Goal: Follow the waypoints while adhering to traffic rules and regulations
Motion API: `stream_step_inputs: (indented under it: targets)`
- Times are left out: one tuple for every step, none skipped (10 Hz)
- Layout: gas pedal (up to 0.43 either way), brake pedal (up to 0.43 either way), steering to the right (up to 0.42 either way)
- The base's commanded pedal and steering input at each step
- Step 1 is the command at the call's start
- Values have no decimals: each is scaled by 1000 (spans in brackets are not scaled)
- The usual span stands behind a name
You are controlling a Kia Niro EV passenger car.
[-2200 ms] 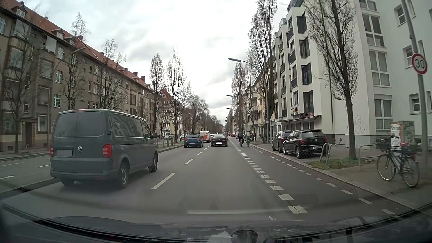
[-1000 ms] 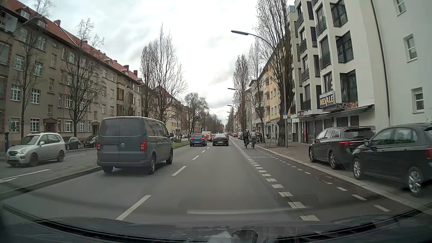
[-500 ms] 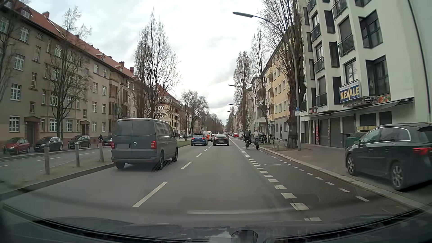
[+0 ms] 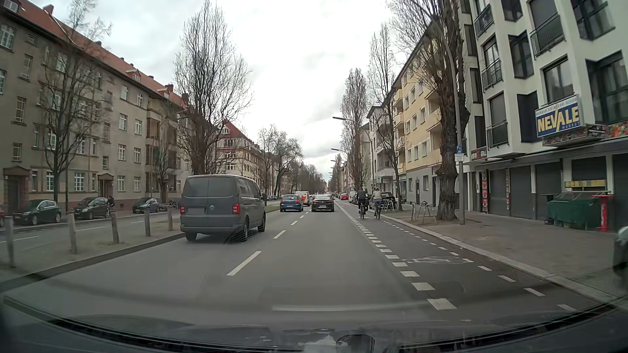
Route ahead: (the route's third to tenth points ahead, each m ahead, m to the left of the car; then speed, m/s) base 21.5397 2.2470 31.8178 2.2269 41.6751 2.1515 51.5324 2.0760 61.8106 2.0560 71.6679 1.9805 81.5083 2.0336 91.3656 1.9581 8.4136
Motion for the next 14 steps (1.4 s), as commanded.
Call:
stream_step_inputs:
  targets:
    - [87, 12, -3]
    - [98, 12, -3]
    - [118, 12, -3]
    - [138, 12, -3]
    - [138, 12, -3]
    - [150, 12, -3]
    - [150, 12, -3]
    - [150, 12, -3]
    - [138, 12, -2]
    - [118, 12, -2]
    - [118, 12, 0]
    - [118, 12, 1]
    - [118, 12, 0]
    - [130, 12, 1]
